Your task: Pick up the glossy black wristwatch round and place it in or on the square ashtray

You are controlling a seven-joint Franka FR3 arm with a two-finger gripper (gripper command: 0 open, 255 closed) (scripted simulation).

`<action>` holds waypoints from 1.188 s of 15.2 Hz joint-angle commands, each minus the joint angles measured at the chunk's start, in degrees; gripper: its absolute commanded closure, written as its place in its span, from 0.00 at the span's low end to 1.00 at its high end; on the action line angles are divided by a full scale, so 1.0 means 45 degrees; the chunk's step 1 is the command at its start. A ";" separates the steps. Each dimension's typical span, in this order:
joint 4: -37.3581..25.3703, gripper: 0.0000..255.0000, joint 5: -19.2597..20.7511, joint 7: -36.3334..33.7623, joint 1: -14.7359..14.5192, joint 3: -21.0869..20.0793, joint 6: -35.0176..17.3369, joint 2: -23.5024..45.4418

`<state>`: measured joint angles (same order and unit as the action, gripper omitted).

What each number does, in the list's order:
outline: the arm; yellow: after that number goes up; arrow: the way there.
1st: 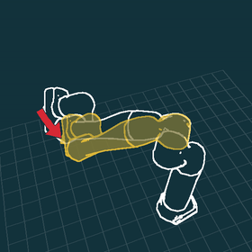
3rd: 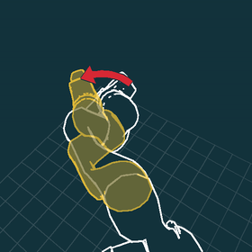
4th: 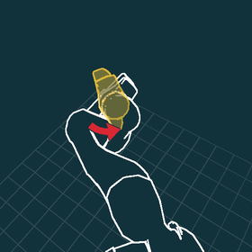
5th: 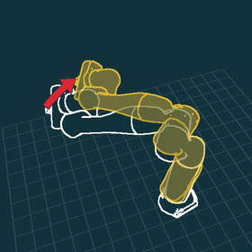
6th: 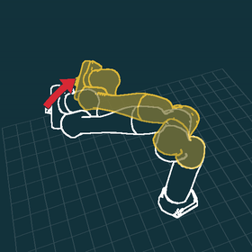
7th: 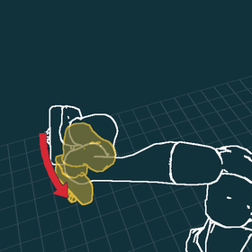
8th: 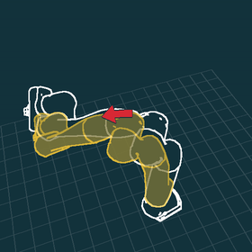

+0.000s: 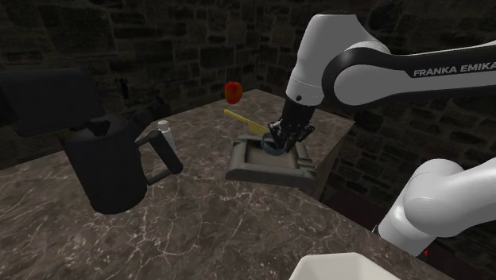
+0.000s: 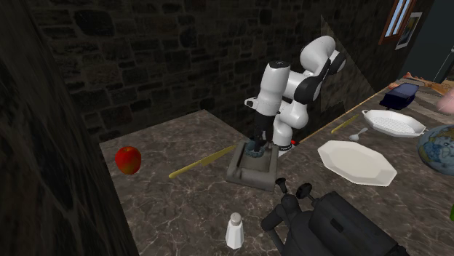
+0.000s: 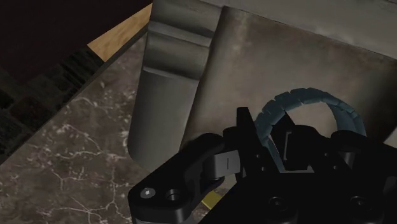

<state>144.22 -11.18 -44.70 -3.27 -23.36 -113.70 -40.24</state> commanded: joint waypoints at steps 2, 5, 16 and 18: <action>0.0000 0.00 0.0000 0.0000 0.0000 0.0000 -0.0001 0.0000; 0.0000 0.00 0.0000 0.0000 0.0000 0.0000 -0.0002 0.0000; -0.1386 0.00 0.0168 -0.0018 0.0015 0.0305 0.1707 -0.0325; -0.1386 0.00 0.0168 -0.0018 0.0015 0.0305 0.1707 -0.0325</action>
